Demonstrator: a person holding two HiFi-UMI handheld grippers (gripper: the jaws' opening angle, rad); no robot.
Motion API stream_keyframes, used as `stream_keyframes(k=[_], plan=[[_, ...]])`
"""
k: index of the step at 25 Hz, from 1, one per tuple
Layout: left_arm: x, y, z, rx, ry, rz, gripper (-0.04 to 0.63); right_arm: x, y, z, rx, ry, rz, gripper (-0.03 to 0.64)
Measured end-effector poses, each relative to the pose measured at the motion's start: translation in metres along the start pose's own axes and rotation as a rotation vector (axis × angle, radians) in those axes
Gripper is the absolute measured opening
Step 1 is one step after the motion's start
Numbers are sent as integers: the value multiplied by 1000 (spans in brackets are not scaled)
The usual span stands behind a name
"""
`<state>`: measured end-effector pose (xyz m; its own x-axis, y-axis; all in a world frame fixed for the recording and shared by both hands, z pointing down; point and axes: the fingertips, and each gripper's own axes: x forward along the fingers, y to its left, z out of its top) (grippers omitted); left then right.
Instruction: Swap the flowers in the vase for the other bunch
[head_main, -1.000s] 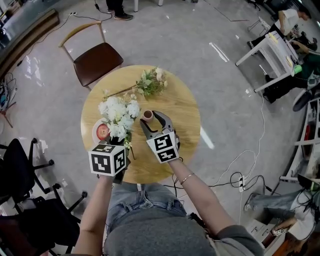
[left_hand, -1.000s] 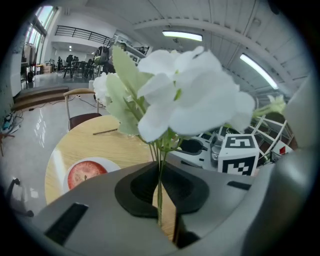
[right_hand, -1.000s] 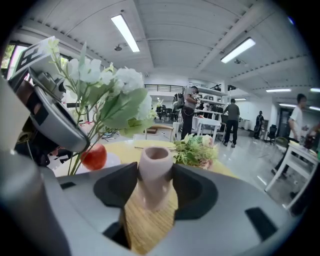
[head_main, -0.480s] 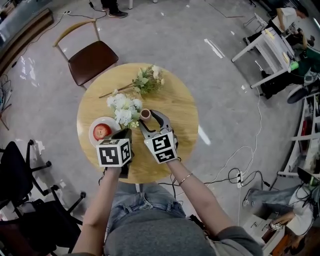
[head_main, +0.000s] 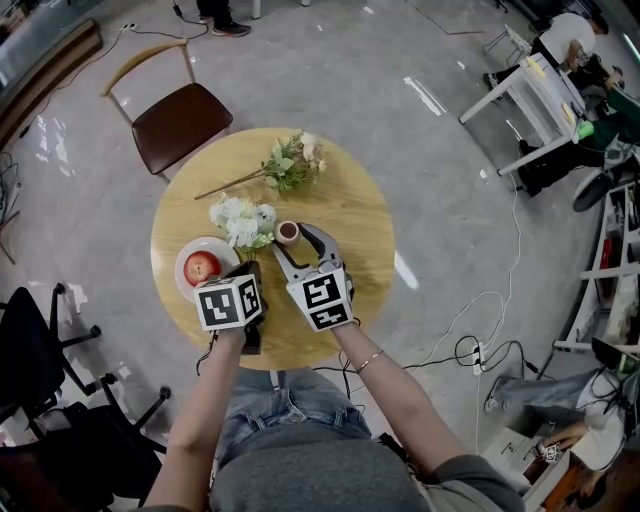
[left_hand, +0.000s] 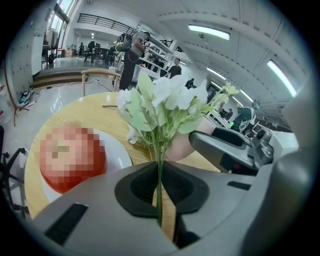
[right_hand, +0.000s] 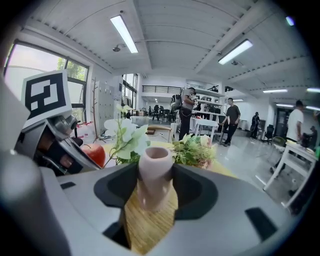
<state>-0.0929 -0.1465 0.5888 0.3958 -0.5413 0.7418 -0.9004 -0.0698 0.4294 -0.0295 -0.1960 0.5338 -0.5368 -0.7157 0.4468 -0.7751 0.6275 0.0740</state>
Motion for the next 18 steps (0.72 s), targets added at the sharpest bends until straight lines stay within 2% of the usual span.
stream_keyframes(k=[6, 10, 18], plan=[[7, 3, 1, -7, 6, 28, 35, 1, 0, 1, -2, -4, -2, 227], [6, 0, -2, -8, 9, 28, 78, 1, 0, 1, 0, -4, -2, 227], [-20, -10, 1, 14, -39, 1, 115, 0, -1, -2, -3, -5, 4, 226]])
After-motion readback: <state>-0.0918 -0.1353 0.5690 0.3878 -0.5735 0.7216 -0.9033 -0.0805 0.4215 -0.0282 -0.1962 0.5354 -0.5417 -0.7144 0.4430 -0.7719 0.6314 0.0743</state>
